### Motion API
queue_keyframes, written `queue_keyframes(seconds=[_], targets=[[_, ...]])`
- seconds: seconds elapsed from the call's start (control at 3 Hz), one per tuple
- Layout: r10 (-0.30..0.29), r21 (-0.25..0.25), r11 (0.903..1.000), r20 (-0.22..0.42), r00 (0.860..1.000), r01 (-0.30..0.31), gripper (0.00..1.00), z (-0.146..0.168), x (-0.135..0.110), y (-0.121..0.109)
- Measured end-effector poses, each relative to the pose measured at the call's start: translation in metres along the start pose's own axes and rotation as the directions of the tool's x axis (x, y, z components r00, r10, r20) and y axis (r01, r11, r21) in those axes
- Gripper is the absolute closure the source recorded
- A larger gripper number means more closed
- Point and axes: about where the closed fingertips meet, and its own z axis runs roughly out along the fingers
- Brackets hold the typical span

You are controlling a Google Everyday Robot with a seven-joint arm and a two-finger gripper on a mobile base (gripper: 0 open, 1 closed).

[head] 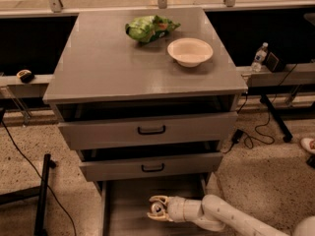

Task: Pick coke can from bottom drawer and place on counter

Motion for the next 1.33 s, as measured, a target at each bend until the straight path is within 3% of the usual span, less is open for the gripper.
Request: queue_keyframes(seconds=[0.33, 0.67, 1.0, 1.33], targets=[[-0.088, -0.026, 0.9955, 0.103, 0.991, 0.091, 1.0, -0.04, -0.075, 0.006], [-0.156, 0.021, 0.9878, 0.183, 0.971, 0.154, 1.0, -0.103, -0.145, 0.016], [-0.148, 0.023, 0.989, 0.177, 0.973, 0.146, 1.0, -0.1, -0.139, 0.015], [-0.144, 0.002, 0.9891, 0.224, 0.964, 0.147, 1.0, -0.12, -0.188, 0.008]])
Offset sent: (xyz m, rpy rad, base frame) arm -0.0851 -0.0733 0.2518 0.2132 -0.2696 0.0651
